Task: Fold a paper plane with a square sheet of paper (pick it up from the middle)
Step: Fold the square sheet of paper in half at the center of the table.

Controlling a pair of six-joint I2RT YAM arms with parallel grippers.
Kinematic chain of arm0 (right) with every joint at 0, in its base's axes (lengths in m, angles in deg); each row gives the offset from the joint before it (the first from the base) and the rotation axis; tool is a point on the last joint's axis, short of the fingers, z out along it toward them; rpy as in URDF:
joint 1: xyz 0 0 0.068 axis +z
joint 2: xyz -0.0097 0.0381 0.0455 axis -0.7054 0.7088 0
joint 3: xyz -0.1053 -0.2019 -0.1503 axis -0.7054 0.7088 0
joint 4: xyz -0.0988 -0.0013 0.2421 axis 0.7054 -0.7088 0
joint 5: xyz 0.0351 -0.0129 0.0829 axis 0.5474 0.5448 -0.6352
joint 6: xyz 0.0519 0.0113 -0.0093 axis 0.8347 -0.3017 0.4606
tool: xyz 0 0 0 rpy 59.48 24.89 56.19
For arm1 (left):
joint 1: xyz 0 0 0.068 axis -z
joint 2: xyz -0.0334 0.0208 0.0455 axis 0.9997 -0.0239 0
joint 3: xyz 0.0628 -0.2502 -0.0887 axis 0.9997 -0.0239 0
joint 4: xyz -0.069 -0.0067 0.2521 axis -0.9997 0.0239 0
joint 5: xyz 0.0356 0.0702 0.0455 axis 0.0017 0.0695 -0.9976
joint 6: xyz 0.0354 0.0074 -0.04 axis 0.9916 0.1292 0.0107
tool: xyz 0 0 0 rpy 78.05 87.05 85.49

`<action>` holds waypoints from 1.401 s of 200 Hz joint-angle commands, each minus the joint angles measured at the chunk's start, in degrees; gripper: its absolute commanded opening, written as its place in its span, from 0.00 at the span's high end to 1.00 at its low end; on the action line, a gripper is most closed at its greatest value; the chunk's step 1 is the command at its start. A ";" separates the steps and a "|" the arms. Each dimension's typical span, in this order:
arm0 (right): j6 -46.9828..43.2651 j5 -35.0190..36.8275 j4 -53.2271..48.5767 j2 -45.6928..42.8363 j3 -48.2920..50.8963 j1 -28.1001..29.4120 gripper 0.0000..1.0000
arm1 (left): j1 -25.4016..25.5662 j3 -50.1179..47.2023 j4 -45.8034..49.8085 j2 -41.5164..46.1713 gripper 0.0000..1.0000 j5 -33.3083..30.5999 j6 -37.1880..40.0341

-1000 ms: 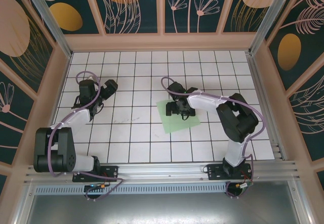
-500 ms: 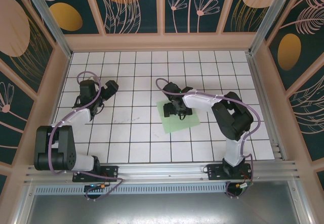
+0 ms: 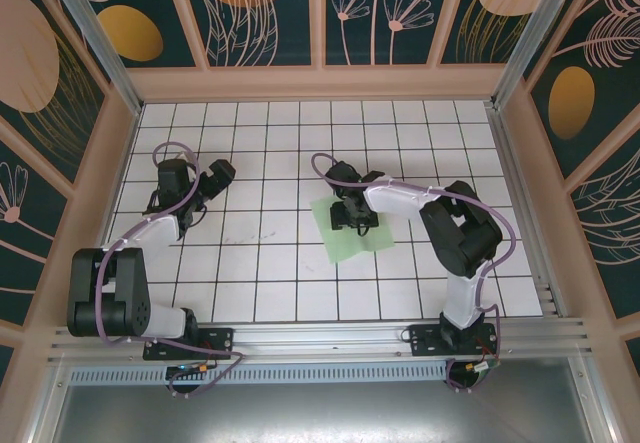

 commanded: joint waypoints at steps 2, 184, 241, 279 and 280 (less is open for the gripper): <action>-0.50 -0.76 -0.28 2.89 2.19 -0.68 0.31 | -0.36 -1.22 -2.65 -0.52 0.01 1.85 -1.15; 19.95 -39.82 46.89 -10.27 17.67 -8.63 0.66 | 6.21 -10.73 -23.92 -2.31 0.12 23.33 -15.23; 24.09 -38.89 47.83 -7.11 19.60 -10.86 0.59 | 12.38 -12.17 -35.78 -9.22 0.30 24.74 -23.06; 28.82 -41.44 52.86 -7.30 22.41 -12.03 0.58 | 17.30 -11.78 -40.41 -13.31 0.41 24.39 -25.67; 28.91 -41.46 52.91 -7.29 22.44 -12.09 0.57 | 17.43 -11.71 -40.47 -13.42 0.41 24.39 -25.73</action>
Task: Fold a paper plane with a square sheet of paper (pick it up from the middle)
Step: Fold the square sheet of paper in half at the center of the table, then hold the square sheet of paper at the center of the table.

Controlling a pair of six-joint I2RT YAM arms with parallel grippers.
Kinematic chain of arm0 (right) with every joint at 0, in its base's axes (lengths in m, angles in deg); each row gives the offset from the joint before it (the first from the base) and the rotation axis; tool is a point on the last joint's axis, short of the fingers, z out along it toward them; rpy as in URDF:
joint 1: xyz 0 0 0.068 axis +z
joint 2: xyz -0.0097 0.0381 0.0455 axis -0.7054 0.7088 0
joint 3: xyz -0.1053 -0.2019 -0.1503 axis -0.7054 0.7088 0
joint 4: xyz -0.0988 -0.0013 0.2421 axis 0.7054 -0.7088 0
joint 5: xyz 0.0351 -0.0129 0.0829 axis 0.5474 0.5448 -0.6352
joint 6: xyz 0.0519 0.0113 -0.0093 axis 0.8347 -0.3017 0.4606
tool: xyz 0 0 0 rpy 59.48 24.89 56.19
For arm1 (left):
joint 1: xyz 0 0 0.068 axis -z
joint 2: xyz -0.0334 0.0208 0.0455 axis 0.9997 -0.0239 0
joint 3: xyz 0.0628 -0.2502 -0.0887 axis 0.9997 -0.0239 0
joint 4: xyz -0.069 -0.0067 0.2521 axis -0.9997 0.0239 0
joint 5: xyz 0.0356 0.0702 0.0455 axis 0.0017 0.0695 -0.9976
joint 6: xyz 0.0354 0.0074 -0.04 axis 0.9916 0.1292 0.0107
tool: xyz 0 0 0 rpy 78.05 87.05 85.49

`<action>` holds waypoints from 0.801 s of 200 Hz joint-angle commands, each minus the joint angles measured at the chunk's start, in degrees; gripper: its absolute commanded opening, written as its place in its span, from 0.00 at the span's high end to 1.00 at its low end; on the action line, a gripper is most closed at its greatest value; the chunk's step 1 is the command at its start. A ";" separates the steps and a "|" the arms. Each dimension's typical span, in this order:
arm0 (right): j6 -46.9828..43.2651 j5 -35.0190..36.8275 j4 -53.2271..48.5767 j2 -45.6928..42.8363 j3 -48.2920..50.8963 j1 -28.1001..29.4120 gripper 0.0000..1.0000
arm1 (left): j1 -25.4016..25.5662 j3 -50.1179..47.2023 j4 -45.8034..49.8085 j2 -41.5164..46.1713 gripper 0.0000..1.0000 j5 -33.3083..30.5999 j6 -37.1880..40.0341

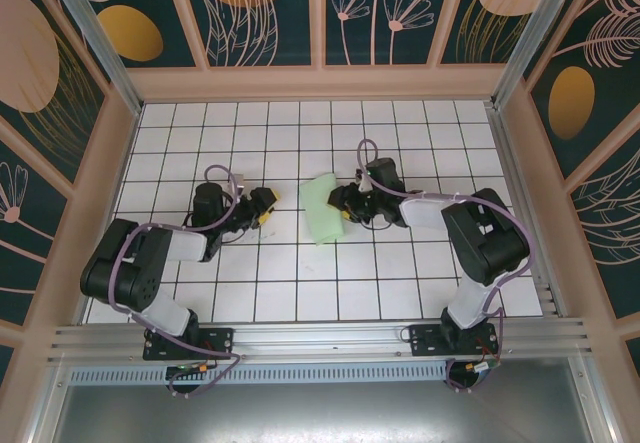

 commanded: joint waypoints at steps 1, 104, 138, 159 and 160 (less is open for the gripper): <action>4.22 -2.61 5.56 0.41 1.57 -0.49 0.57 | 2.55 0.43 -6.98 -2.46 0.41 0.94 -3.09; 8.80 -5.92 9.98 0.15 3.73 -0.86 0.56 | 10.55 8.05 -14.82 -15.48 0.54 3.34 -8.12; 7.62 -5.36 7.75 -0.13 3.69 -0.87 0.55 | 10.57 8.25 -17.03 -16.43 0.75 3.06 -8.83; 3.81 -2.05 0.36 -1.34 2.11 -0.87 0.51 | 10.66 8.18 -16.98 -16.36 0.95 2.37 -8.21; 3.57 -1.79 -0.08 -1.41 1.96 -0.87 0.50 | 10.66 8.13 -16.98 -16.31 0.96 2.34 -8.13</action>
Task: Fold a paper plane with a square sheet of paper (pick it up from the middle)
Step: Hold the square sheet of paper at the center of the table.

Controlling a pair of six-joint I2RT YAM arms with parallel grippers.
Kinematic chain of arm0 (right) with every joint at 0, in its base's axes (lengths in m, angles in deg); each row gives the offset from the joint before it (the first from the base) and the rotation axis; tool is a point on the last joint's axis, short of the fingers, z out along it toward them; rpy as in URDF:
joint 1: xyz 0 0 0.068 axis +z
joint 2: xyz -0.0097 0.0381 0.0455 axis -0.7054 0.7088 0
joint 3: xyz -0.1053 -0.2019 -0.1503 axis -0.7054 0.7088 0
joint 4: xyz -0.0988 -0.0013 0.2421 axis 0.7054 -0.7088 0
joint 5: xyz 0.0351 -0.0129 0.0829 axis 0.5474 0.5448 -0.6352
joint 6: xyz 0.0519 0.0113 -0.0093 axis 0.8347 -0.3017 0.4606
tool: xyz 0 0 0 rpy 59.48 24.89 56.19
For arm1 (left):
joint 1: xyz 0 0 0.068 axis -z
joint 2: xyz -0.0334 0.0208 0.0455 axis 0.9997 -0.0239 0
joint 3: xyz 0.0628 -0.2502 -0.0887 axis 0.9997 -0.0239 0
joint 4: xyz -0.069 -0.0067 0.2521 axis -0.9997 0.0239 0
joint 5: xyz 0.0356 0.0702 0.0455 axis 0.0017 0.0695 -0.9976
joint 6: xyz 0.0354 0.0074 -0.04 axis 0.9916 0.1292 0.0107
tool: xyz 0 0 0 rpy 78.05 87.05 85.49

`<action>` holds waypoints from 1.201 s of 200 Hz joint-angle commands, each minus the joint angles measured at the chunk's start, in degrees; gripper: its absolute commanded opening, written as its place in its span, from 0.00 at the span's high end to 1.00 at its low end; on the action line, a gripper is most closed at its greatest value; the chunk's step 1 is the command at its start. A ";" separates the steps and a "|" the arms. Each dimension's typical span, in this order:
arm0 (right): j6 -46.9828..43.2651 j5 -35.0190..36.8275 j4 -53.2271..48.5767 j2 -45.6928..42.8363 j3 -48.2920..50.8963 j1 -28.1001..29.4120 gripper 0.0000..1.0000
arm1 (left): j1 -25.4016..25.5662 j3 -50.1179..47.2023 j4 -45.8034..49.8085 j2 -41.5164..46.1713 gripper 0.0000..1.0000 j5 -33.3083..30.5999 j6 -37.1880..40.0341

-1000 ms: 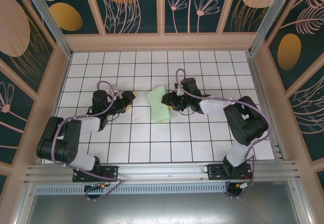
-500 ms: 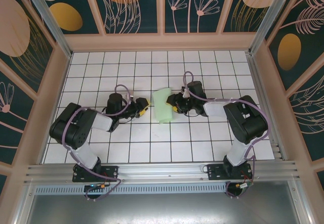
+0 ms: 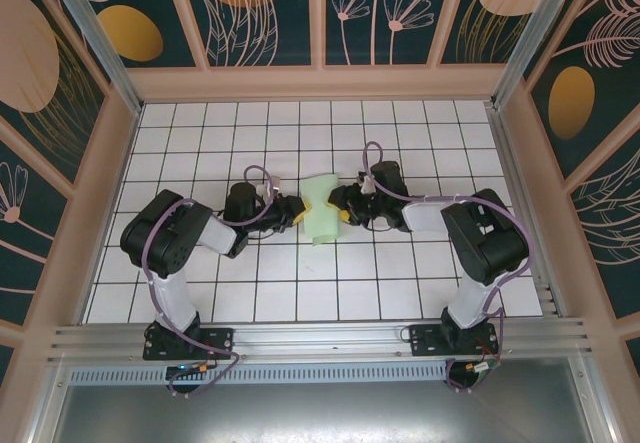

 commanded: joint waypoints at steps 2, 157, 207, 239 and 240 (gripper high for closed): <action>-4.01 3.04 -7.81 -1.57 -1.22 -0.30 0.49 | 0.21 0.98 -3.50 -0.68 0.97 0.19 0.26; -27.17 4.91 -28.61 -1.00 -10.45 -1.88 0.33 | 3.75 4.93 5.71 -3.21 1.00 -3.88 4.55; -28.70 4.47 -29.95 2.79 -12.65 -1.77 0.40 | 3.74 5.14 6.04 -4.41 1.00 -3.78 4.35; -29.56 6.61 -32.42 4.95 -13.70 -1.78 0.49 | 3.70 5.45 6.62 -4.01 0.94 -4.00 3.99; -29.57 6.72 -32.51 4.99 -13.71 -1.79 0.49 | 3.73 5.45 6.72 -3.98 0.94 -4.03 3.97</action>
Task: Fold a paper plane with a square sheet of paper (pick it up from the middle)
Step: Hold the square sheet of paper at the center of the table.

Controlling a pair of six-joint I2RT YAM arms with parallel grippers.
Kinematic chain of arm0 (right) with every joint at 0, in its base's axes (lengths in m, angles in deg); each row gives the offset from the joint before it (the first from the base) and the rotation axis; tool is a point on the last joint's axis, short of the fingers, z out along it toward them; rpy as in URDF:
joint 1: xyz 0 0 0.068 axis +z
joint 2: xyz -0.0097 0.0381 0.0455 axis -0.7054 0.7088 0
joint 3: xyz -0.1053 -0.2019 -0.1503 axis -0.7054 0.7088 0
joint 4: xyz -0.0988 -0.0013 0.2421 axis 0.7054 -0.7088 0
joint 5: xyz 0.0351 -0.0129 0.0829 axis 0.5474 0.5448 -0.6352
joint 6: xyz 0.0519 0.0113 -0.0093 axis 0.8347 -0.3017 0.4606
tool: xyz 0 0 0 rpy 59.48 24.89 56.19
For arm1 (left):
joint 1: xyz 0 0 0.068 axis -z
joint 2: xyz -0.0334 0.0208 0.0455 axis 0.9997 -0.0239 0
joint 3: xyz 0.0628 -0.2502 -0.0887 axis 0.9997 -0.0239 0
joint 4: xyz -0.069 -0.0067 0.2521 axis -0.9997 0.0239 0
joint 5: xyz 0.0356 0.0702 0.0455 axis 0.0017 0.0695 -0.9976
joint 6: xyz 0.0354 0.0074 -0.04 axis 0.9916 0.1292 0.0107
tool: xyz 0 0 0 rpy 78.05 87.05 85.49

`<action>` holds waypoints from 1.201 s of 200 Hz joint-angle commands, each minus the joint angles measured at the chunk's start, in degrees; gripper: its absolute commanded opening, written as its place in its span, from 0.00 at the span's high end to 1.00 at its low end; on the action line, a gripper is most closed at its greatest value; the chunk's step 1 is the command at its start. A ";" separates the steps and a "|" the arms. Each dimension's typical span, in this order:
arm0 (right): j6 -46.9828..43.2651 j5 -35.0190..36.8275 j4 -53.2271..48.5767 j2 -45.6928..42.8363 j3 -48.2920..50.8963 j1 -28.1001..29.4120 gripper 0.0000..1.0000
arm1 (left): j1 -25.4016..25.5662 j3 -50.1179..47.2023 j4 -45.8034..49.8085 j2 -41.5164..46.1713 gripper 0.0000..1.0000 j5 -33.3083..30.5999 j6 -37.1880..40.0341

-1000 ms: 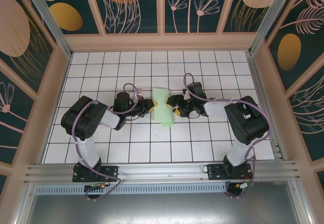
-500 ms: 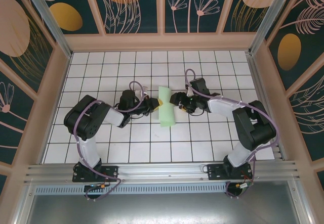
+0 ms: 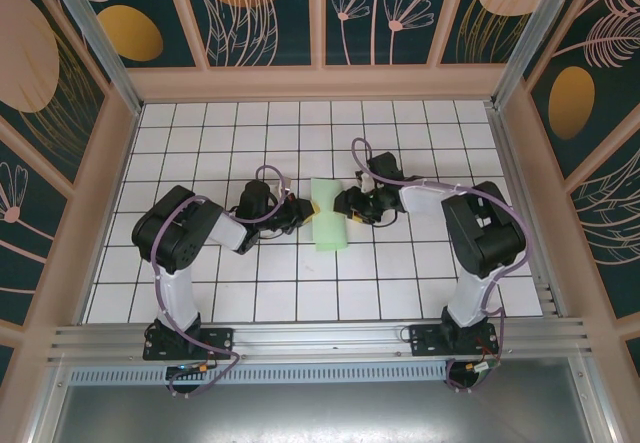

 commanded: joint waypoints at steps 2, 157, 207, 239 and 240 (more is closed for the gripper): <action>-1.95 1.09 -3.34 1.83 -2.15 -0.20 0.49 | 0.20 0.77 0.95 -0.34 0.93 -0.40 0.72; -8.55 13.92 -13.88 8.92 -6.08 0.33 0.62 | -3.04 5.73 33.47 16.04 0.33 -18.94 14.96; -7.96 17.06 -15.89 11.53 -7.29 0.40 0.61 | -3.08 9.38 42.98 18.38 0.19 -24.28 22.25; -7.00 18.54 -16.26 13.24 -7.30 0.34 0.62 | -3.15 10.09 45.37 19.70 0.01 -27.45 24.61; -6.99 18.61 -16.29 13.23 -7.34 0.38 0.61 | -3.14 10.13 45.39 19.74 0.02 -27.52 24.66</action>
